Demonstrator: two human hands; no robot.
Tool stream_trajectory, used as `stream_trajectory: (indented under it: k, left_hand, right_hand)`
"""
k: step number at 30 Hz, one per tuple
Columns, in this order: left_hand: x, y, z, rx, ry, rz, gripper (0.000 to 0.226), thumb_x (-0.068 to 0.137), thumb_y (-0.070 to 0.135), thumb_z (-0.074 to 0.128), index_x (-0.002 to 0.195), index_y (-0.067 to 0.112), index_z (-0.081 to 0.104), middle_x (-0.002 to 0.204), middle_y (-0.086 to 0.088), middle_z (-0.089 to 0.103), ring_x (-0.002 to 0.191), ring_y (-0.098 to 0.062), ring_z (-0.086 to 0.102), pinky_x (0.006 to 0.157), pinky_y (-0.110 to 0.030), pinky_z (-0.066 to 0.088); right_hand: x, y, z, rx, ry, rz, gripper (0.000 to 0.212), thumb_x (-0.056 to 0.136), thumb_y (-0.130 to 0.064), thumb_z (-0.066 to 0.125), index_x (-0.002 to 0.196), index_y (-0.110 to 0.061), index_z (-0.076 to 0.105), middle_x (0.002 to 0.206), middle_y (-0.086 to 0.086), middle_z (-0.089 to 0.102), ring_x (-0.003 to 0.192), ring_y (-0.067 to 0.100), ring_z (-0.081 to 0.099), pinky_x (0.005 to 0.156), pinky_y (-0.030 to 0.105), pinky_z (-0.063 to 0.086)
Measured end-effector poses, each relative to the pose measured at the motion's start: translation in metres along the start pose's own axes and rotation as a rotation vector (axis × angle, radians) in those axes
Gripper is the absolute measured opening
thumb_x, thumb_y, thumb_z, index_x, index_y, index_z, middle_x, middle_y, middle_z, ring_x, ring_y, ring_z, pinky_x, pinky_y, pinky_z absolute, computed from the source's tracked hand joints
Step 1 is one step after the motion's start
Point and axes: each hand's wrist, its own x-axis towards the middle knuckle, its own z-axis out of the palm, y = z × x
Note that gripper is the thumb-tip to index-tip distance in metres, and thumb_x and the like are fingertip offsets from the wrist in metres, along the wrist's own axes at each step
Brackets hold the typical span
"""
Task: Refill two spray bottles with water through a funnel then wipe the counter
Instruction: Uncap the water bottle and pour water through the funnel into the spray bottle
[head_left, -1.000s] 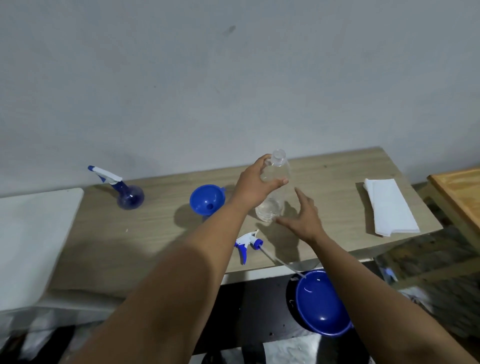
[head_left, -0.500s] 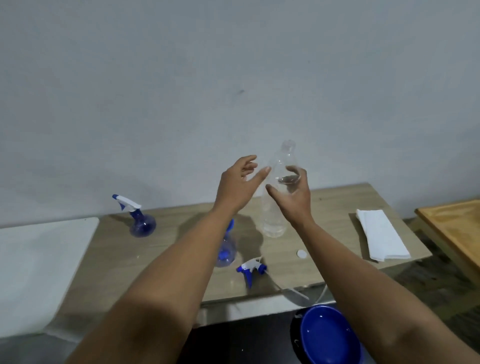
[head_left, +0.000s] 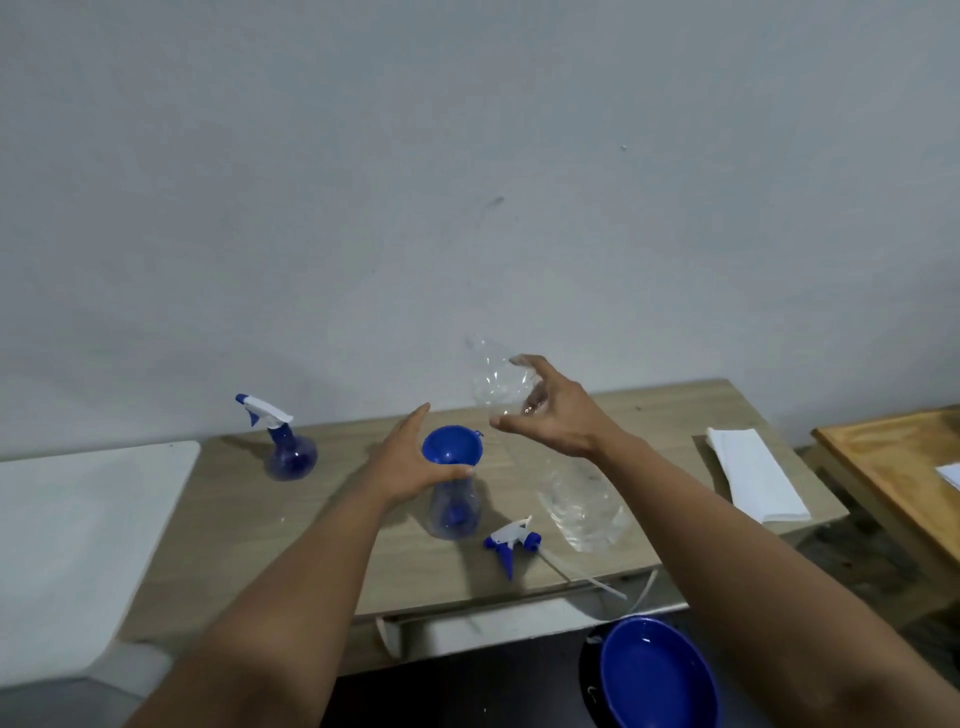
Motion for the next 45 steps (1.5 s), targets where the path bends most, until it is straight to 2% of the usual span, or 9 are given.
stream_trajectory:
  k: [3, 7, 11, 16, 22, 27, 33, 38, 45]
  left_hand:
    - [0.000, -0.005, 0.009, 0.015, -0.023, 0.025, 0.126, 0.050, 0.058, 0.093, 0.155, 0.026, 0.031, 0.155, 0.006, 0.042, 0.137, -0.014, 0.046, 0.110, -0.030, 0.039]
    - [-0.003, -0.007, 0.016, -0.067, 0.014, 0.052, 0.102, 0.058, 0.044, 0.095, 0.144, 0.025, 0.046, 0.133, 0.010, 0.058, 0.120, -0.013, 0.057, 0.097, -0.024, 0.044]
    - [-0.004, -0.013, 0.016, -0.124, 0.030, 0.038, 0.106, 0.056, 0.047, 0.094, 0.147, 0.027, 0.043, 0.132, 0.012, 0.057, 0.120, -0.012, 0.056, 0.102, -0.029, 0.046]
    - [-0.003, -0.016, 0.015, -0.163, 0.014, 0.028, 0.083, 0.053, 0.048, 0.092, 0.127, 0.034, 0.058, 0.116, 0.022, 0.065, 0.110, -0.006, 0.062, 0.098, -0.034, 0.052]
    - [-0.002, -0.018, 0.016, -0.194, 0.012, 0.031, 0.081, 0.050, 0.047, 0.092, 0.123, 0.036, 0.060, 0.111, 0.020, 0.068, 0.105, -0.004, 0.064, 0.096, -0.036, 0.055]
    - [-0.001, -0.020, 0.018, -0.207, 0.017, 0.036, 0.079, 0.050, 0.043, 0.094, 0.121, 0.037, 0.061, 0.109, 0.020, 0.070, 0.101, -0.003, 0.065, 0.095, -0.036, 0.056]
    - [-0.001, -0.021, 0.017, -0.207, 0.012, 0.040, 0.081, 0.051, 0.042, 0.094, 0.124, 0.035, 0.060, 0.110, 0.019, 0.069, 0.101, -0.003, 0.065, 0.094, -0.036, 0.057]
    - [-0.002, -0.022, 0.017, -0.208, 0.015, 0.038, 0.081, 0.050, 0.044, 0.093, 0.124, 0.035, 0.061, 0.109, 0.019, 0.070, 0.101, -0.003, 0.066, 0.093, -0.037, 0.057]
    - [-0.004, -0.021, 0.016, -0.185, 0.025, 0.051, 0.077, 0.049, 0.048, 0.092, 0.119, 0.038, 0.061, 0.106, 0.021, 0.070, 0.098, -0.004, 0.067, 0.091, -0.037, 0.057]
  right_hand:
    - [-0.007, 0.006, 0.002, -0.115, -0.127, 0.065, 0.091, 0.071, -0.061, 0.086, 0.148, -0.042, 0.041, 0.093, 0.001, 0.070, 0.086, 0.011, 0.069, 0.086, 0.033, 0.055]
    - [-0.013, 0.016, 0.003, -0.178, -0.245, 0.138, 0.095, 0.068, -0.057, 0.088, 0.148, -0.040, 0.040, 0.081, 0.007, 0.074, 0.058, 0.006, 0.064, 0.068, 0.030, 0.055]
    - [-0.015, 0.023, 0.003, -0.224, -0.327, 0.205, 0.105, 0.067, -0.050, 0.090, 0.154, -0.037, 0.032, 0.084, 0.008, 0.076, 0.063, 0.017, 0.069, 0.060, 0.032, 0.058]
    - [-0.014, 0.026, 0.006, -0.323, -0.399, 0.227, 0.107, 0.070, -0.046, 0.089, 0.156, -0.032, 0.028, 0.083, 0.004, 0.076, 0.070, 0.020, 0.073, 0.072, 0.040, 0.064]
    - [-0.014, 0.018, 0.008, -0.404, -0.426, 0.250, 0.106, 0.072, -0.043, 0.090, 0.157, -0.029, 0.027, 0.084, -0.003, 0.065, 0.072, 0.018, 0.069, 0.066, 0.037, 0.062]
    - [-0.012, 0.012, 0.010, -0.454, -0.432, 0.259, 0.105, 0.070, -0.044, 0.089, 0.155, -0.030, 0.030, 0.097, 0.003, 0.070, 0.081, 0.025, 0.075, 0.076, 0.043, 0.065]
    - [-0.012, 0.007, 0.011, -0.522, -0.441, 0.254, 0.109, 0.068, -0.050, 0.090, 0.157, -0.029, 0.030, 0.121, 0.007, 0.069, 0.099, 0.026, 0.071, 0.088, 0.043, 0.062]
    - [-0.013, -0.001, 0.010, -0.537, -0.459, 0.263, 0.107, 0.068, -0.049, 0.089, 0.156, -0.029, 0.032, 0.109, 0.003, 0.067, 0.081, 0.022, 0.075, 0.079, 0.039, 0.064]
    - [-0.015, -0.011, 0.009, -0.557, -0.476, 0.258, 0.104, 0.070, -0.047, 0.090, 0.155, -0.026, 0.034, 0.113, 0.006, 0.068, 0.075, 0.023, 0.077, 0.072, 0.036, 0.064]
